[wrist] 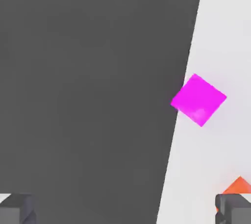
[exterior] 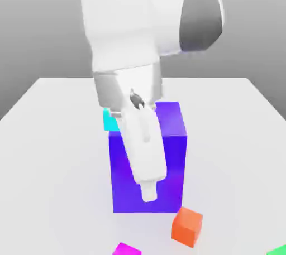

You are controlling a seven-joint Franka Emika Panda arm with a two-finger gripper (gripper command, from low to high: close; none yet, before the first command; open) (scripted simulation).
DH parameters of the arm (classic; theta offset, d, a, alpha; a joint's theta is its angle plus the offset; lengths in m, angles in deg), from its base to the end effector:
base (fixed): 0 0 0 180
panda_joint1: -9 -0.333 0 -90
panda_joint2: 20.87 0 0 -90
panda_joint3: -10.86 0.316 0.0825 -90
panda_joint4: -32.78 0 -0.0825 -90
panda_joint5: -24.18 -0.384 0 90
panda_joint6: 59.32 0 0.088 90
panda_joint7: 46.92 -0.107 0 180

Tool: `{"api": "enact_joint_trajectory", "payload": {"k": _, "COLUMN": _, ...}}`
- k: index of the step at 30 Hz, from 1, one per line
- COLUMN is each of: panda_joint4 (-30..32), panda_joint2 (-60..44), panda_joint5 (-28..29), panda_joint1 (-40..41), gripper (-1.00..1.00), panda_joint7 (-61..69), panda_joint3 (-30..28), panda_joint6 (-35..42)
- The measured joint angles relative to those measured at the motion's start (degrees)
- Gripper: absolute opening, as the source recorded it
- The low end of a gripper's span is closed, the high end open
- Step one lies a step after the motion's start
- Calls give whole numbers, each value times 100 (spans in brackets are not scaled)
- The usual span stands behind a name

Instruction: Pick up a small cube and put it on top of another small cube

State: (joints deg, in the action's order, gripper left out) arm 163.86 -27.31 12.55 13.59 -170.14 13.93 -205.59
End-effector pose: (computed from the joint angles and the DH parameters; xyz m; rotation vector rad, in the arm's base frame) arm 0.5404 -0.0172 0.3178 -1.1511 2.7102 0.0601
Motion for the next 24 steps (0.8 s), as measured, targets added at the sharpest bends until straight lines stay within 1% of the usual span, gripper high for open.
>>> {"api": "enact_joint_trajectory", "payload": {"k": 4, "panda_joint4": 10, "panda_joint2": -631, "panda_joint5": 312, "panda_joint1": -245, "gripper": 0, "panda_joint7": -1371, "panda_joint3": -299, "panda_joint6": -248}}
{"api": "enact_joint_trajectory", "payload": {"k": 9, "panda_joint4": 14, "panda_joint2": -1360, "panda_joint5": 680, "panda_joint1": -664, "gripper": 0, "panda_joint7": -2976, "panda_joint3": -829, "panda_joint6": -535}}
{"api": "enact_joint_trajectory", "payload": {"k": 12, "panda_joint4": -31, "panda_joint2": -1635, "panda_joint5": 812, "panda_joint1": -787, "gripper": 0, "panda_joint7": -3243, "panda_joint3": -993, "panda_joint6": -640}}
{"api": "enact_joint_trajectory", "payload": {"k": 14, "panda_joint4": -31, "panda_joint2": -1635, "panda_joint5": 812, "panda_joint1": -787, "gripper": 0, "panda_joint7": -3243, "panda_joint3": -993, "panda_joint6": -640}}
{"api": "enact_joint_trajectory", "payload": {"k": 17, "panda_joint4": -94, "panda_joint2": -1922, "panda_joint5": 864, "panda_joint1": -819, "gripper": 0, "panda_joint7": -3302, "panda_joint3": -1039, "panda_joint6": -799}}
{"api": "enact_joint_trajectory", "payload": {"k": 22, "panda_joint4": -127, "panda_joint2": -2079, "panda_joint5": 813, "panda_joint1": -824, "gripper": 0, "panda_joint7": -3271, "panda_joint3": -1035, "panda_joint6": -914}}
{"api": "enact_joint_trajectory", "payload": {"k": 24, "panda_joint4": -175, "panda_joint2": -2316, "panda_joint5": 684, "panda_joint1": -710, "gripper": 0, "panda_joint7": -3175, "panda_joint3": -886, "panda_joint6": -1166}}
